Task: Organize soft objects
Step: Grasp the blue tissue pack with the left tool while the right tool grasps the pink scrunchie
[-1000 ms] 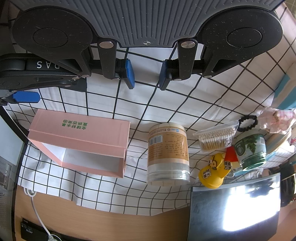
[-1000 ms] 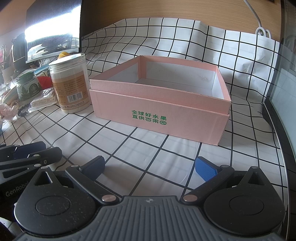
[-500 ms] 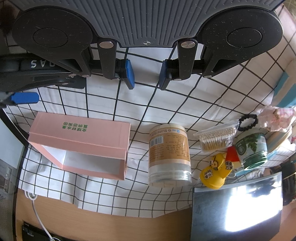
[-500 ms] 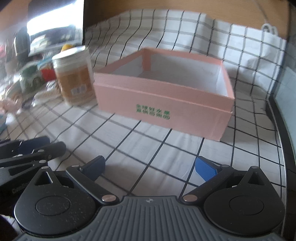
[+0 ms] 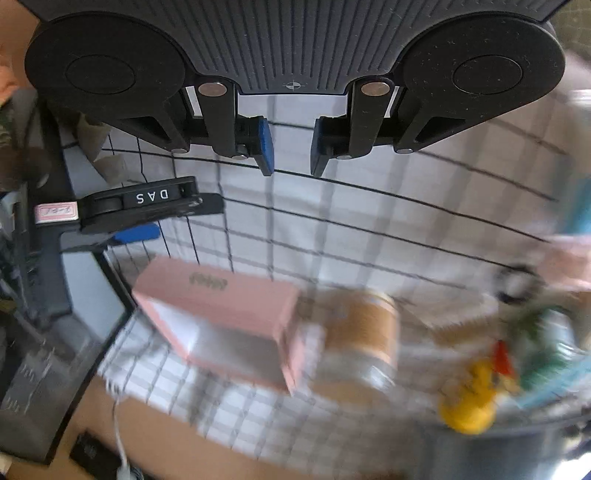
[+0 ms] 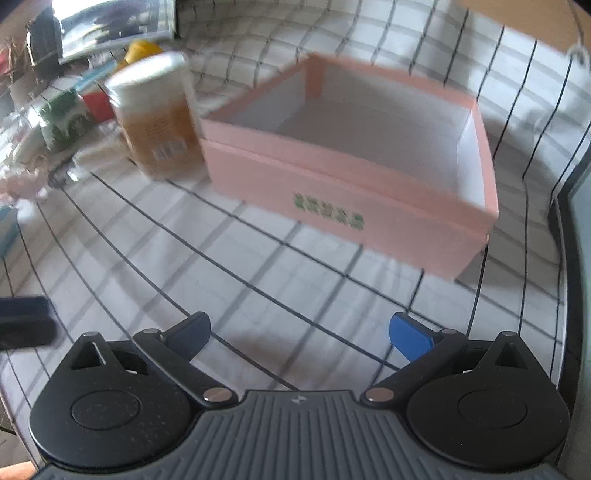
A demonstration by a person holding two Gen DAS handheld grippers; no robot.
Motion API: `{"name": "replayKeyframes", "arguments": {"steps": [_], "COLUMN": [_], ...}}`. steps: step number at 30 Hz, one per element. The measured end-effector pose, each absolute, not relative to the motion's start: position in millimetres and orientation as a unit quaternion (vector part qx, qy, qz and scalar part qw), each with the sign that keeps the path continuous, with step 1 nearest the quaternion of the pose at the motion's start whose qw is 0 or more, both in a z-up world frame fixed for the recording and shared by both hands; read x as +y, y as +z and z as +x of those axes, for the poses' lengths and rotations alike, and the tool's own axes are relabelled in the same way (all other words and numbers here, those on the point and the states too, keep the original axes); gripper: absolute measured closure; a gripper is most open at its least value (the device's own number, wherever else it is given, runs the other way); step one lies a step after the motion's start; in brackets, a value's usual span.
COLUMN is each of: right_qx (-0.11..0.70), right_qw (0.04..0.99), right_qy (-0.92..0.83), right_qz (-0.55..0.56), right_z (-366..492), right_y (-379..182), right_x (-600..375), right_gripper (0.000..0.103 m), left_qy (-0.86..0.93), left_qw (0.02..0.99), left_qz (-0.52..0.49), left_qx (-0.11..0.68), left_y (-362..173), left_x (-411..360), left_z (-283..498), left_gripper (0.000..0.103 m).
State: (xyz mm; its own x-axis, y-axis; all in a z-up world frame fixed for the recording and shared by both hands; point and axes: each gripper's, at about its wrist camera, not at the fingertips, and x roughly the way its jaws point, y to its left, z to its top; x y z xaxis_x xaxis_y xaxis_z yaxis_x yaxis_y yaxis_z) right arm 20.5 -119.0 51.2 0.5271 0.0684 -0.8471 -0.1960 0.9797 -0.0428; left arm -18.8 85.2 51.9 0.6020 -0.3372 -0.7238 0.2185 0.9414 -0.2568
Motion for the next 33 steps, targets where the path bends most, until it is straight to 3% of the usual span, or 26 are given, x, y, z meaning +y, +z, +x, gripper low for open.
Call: {"name": "replayKeyframes", "arguments": {"steps": [6, 12, 16, 18, 20, 25, 28, 33], "right_qx": [0.4, 0.388, 0.388, 0.392, 0.397, 0.404, 0.408, 0.411], "right_qw": [0.91, 0.913, 0.913, 0.912, 0.91, 0.906, 0.903, 0.899], "right_qy": [0.08, 0.105, 0.109, 0.109, 0.109, 0.115, 0.122, 0.137], "right_qz": [-0.081, -0.062, -0.062, -0.059, -0.056, -0.057, -0.062, -0.065], "right_z": [1.1, -9.7, -16.7, -17.5, -16.6, -18.1, -18.4, -21.1], "right_y": [83.9, 94.1, 94.8, 92.4, 88.8, 83.8, 81.8, 80.5], "right_x": [-83.0, -60.8, -59.4, -57.7, -56.4, -53.6, -50.4, -45.2], "right_gripper": [0.0, 0.0, 0.0, 0.0, 0.0, 0.0, 0.0, 0.0], "left_qy": [0.032, 0.057, 0.03, 0.016, 0.003, 0.031, 0.042, 0.052], "left_qw": [0.937, 0.9, 0.899, 0.898, 0.897, 0.91, 0.895, 0.892], "left_qz": [0.0, -0.039, -0.021, -0.005, 0.017, 0.052, 0.047, 0.024], "left_qx": [0.347, 0.43, 0.436, 0.439, 0.442, 0.411, 0.441, 0.449], "left_y": [90.9, 68.3, 58.6, 58.8, 56.5, 64.0, 53.0, 41.4], "left_x": [169.8, 224.3, 211.4, 203.5, 193.9, 191.7, 201.1, 219.0], "left_z": [-57.9, -36.6, -29.6, -24.8, -21.7, -18.6, -5.4, 15.8], "left_gripper": [0.076, 0.075, 0.059, 0.046, 0.041, 0.044, 0.044, 0.023]}}
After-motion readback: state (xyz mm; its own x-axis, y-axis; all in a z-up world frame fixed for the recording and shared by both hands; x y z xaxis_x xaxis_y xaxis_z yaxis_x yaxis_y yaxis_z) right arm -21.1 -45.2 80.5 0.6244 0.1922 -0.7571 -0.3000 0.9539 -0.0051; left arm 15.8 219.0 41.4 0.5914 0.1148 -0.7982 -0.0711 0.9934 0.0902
